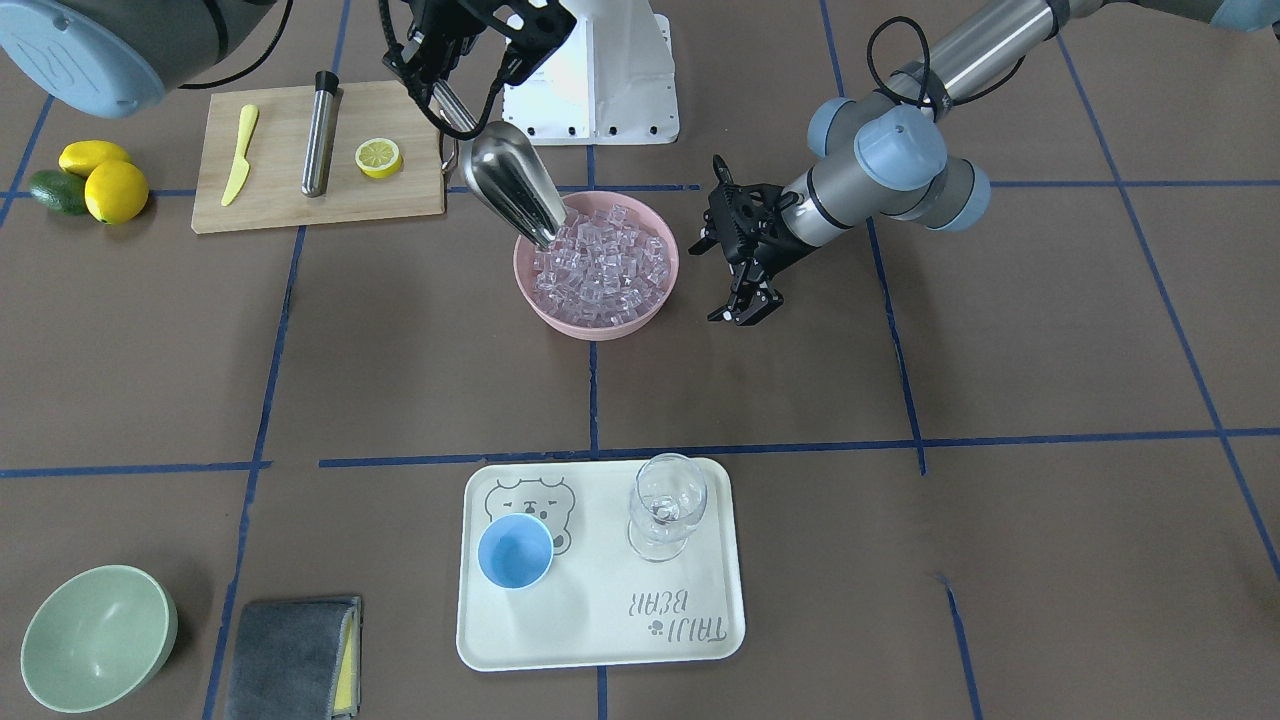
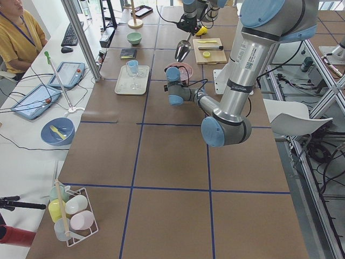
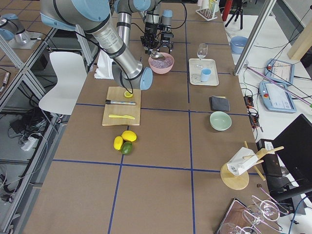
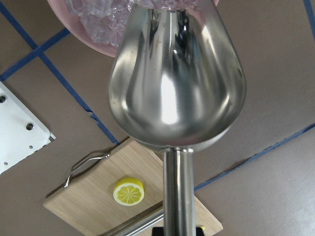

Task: Put ice in cup with scoop
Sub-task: 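Dig the scoop into the ice cubes with the right gripper and fill it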

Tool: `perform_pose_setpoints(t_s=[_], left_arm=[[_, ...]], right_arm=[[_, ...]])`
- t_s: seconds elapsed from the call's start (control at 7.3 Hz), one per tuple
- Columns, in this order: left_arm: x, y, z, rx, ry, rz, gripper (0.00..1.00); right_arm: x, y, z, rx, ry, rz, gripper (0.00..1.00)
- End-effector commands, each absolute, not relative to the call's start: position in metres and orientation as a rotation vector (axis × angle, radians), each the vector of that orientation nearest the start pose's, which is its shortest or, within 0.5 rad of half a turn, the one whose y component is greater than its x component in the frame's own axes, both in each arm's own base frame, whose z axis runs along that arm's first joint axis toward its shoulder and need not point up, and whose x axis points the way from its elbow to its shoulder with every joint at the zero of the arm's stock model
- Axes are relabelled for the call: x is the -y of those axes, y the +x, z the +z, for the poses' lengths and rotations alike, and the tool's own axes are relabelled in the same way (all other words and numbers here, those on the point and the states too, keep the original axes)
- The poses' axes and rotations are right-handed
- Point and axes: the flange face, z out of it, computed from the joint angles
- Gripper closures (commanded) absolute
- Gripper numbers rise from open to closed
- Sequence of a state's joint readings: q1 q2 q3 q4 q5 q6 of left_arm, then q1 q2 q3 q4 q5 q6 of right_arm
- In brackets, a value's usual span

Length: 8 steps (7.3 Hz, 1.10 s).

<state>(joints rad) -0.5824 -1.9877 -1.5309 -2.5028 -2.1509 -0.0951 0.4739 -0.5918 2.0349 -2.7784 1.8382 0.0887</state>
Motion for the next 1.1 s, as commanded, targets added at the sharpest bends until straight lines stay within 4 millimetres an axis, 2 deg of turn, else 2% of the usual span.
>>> perform_pose_setpoints(t_s=[0.0,0.96], left_arm=[[0.418,0.495,0.331,-1.145,0.884,1.122,0.00],[0.417,0.498,0.329,-1.131,0.900,1.111,0.00]], right_arm=[[0.344,-0.434,0.075,0.297,-0.033,-1.034,1.00],[0.362,-0.477,0.087,0.250,-0.141,-1.150,1.00]])
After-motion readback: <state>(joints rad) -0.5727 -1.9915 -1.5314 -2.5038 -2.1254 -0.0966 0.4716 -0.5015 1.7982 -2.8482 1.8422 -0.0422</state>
